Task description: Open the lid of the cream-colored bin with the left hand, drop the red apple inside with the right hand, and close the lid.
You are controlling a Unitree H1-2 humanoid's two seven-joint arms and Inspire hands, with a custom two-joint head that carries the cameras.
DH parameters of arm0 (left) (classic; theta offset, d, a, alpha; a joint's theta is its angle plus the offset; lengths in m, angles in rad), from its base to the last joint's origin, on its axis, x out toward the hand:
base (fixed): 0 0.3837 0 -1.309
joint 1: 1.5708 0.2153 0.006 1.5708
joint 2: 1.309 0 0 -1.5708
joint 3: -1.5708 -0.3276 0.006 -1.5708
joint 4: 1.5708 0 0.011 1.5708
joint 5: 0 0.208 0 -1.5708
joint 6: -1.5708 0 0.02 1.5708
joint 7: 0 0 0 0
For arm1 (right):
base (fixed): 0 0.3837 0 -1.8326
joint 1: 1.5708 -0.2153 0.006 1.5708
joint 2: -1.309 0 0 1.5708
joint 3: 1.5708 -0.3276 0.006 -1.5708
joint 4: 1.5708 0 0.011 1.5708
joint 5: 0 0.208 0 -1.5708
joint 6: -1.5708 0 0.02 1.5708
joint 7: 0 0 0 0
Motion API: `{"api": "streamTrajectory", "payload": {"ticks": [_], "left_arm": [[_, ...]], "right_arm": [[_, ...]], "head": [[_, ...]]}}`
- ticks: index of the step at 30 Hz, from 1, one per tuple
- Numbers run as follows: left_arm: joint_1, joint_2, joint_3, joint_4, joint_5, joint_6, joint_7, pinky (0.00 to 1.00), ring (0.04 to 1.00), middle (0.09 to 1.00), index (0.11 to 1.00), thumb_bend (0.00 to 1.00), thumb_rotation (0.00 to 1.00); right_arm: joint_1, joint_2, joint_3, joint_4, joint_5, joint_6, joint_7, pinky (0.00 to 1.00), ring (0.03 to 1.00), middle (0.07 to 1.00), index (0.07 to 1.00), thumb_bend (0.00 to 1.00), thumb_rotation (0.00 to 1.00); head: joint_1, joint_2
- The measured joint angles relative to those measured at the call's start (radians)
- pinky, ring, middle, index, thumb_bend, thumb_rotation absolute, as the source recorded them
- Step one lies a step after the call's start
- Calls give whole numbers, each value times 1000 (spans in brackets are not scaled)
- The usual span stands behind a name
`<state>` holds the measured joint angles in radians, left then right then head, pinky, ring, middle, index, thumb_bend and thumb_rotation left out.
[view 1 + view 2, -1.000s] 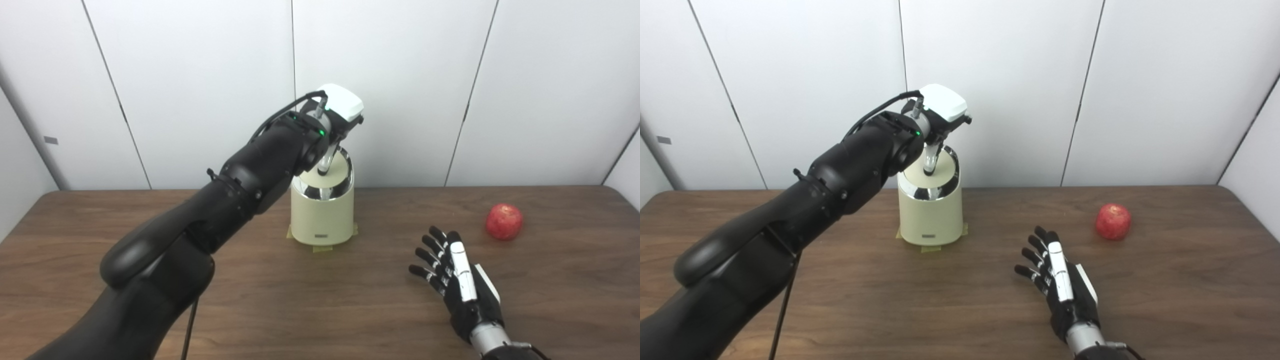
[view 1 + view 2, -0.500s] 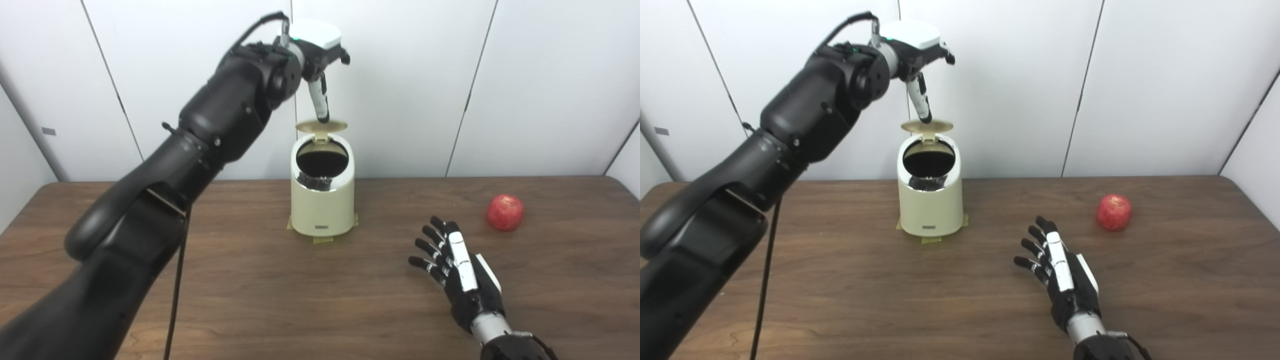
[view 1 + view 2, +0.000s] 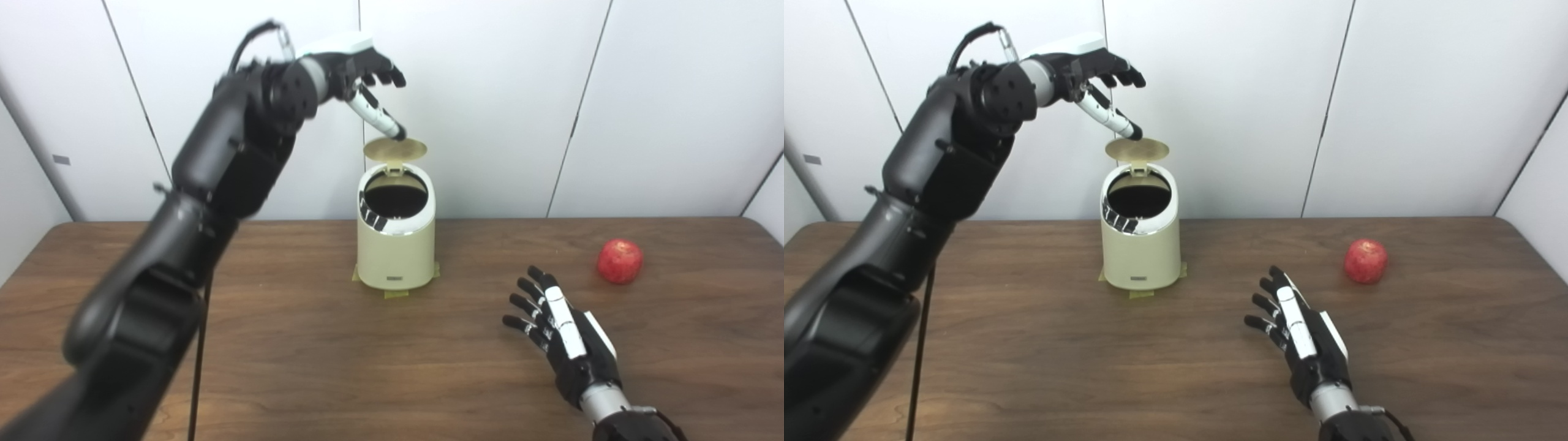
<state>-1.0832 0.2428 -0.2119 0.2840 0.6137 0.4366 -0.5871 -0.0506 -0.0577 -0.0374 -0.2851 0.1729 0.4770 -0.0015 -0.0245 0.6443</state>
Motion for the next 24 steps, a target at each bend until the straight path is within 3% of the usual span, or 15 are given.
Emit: {"api": "streamTrajectory", "payload": {"ticks": [2, 7, 13, 18, 21, 24], "left_arm": [[62, -28, 74, -27, -42, 21, 55, 925, 925, 930, 910, 521, 989], [175, -65, 179, -104, -76, 36, 124, 774, 859, 887, 871, 543, 1000], [281, -109, 312, -198, -77, 37, 112, 850, 880, 895, 886, 537, 1000], [364, -223, 509, -242, -115, 37, 167, 896, 923, 939, 981, 563, 1000], [421, -275, 596, -257, -223, 38, 201, 987, 990, 993, 999, 605, 1000], [486, -281, 628, -257, -379, 38, 194, 999, 999, 1000, 1000, 620, 1000]], "right_arm": [[1, -1, 5, 0, 1, 0, -1, 757, 885, 927, 944, 519, 828], [2, -16, 18, -1, 2, 0, -2, 759, 887, 930, 953, 512, 846], [2, -29, 24, -5, 3, 0, -6, 750, 878, 923, 949, 494, 855], [2, -29, 30, -21, 6, 0, -8, 762, 884, 928, 949, 498, 843], [2, -29, 29, -22, 22, 0, -16, 759, 890, 928, 946, 499, 850], [2, -37, 38, -24, 2, 0, -21, 795, 916, 945, 953, 495, 876]], "head": [[0, 2], [-3, 5], [-11, 8], [-14, 12], [-18, 18], [-25, 20]]}}
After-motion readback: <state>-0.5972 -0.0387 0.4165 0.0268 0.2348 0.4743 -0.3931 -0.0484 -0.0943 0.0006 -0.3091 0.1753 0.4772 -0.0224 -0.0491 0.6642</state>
